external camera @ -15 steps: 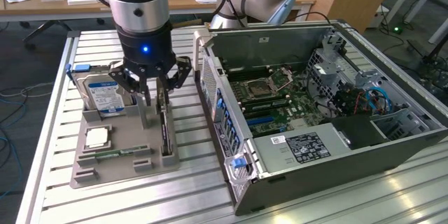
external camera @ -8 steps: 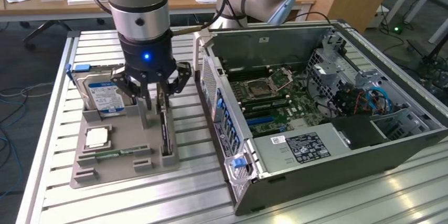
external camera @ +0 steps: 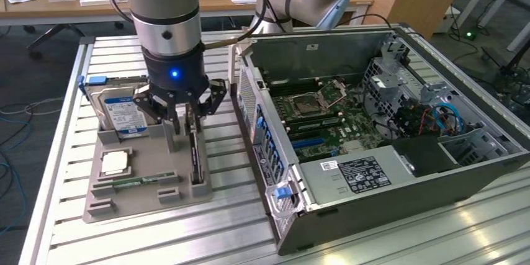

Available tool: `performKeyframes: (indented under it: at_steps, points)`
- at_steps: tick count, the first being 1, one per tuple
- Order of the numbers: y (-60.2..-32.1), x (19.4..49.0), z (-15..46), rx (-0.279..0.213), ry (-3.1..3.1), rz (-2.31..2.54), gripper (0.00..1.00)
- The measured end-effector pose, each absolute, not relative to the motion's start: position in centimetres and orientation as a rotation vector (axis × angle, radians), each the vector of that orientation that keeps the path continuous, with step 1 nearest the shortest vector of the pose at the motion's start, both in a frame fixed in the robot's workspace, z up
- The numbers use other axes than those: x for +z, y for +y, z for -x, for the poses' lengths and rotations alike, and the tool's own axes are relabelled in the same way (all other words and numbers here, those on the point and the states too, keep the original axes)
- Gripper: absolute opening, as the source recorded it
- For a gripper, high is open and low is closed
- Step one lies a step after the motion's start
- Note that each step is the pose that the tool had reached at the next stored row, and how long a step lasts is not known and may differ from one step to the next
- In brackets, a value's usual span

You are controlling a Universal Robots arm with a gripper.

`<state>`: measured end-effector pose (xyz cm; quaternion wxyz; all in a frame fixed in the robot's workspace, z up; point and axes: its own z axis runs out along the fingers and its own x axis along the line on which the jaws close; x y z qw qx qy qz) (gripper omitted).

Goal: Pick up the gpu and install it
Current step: 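Pick up the gpu and move the gpu toward the slot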

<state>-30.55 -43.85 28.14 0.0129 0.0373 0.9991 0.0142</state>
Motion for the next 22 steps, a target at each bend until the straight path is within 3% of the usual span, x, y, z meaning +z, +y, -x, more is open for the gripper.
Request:
performKeyframes:
  at_steps: [22]
  points:
    - [-43.9, 25.8, 30.3, 0.044, 3.113, -0.112, 0.42]
